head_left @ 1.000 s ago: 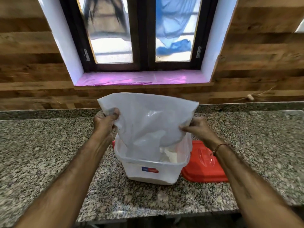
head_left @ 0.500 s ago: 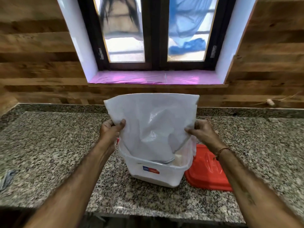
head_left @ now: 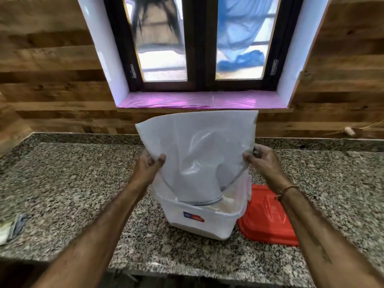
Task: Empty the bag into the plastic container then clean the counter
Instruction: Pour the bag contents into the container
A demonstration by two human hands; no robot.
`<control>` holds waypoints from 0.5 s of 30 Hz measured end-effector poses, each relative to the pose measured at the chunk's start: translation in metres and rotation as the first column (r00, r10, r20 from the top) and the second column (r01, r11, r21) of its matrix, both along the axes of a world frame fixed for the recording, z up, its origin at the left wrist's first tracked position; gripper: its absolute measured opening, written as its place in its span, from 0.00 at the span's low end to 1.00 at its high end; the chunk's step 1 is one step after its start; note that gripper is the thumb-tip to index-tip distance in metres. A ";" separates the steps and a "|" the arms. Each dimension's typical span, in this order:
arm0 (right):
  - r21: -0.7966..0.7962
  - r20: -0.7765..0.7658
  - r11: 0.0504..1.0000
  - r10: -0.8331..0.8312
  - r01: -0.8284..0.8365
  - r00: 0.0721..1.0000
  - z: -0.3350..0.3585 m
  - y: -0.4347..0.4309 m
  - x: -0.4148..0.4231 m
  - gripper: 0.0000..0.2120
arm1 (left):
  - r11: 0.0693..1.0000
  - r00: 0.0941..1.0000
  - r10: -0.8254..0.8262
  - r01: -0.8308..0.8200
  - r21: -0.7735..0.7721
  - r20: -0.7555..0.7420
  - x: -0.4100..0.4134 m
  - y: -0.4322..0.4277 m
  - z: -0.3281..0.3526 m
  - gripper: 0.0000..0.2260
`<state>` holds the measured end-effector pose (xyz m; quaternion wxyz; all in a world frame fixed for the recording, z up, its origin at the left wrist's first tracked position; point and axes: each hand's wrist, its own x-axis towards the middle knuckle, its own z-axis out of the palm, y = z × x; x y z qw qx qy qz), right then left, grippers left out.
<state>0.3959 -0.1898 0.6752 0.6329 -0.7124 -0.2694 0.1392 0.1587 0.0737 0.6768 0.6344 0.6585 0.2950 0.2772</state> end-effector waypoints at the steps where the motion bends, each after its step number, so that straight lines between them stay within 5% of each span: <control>1: 0.035 -0.013 0.999 -0.013 0.014 1.000 0.005 0.002 0.001 0.08 | 0.997 0.994 -0.048 0.054 0.057 -0.093 -0.002 0.000 -0.006 0.21; 4: 0.058 -0.003 0.997 -0.040 0.040 0.999 0.012 0.009 0.004 0.05 | 0.974 0.978 0.041 0.006 0.224 -0.205 -0.003 0.002 -0.015 0.13; 9: 0.122 -0.096 0.985 -0.114 0.125 0.989 0.019 0.021 0.004 0.09 | 0.987 0.987 0.147 -0.142 -0.075 0.071 0.000 0.012 0.009 0.05; 15: 0.028 -0.133 0.984 -0.173 0.178 0.976 0.027 0.047 -0.003 0.10 | 0.964 0.974 0.206 -0.187 -0.187 0.090 0.008 0.019 0.013 0.06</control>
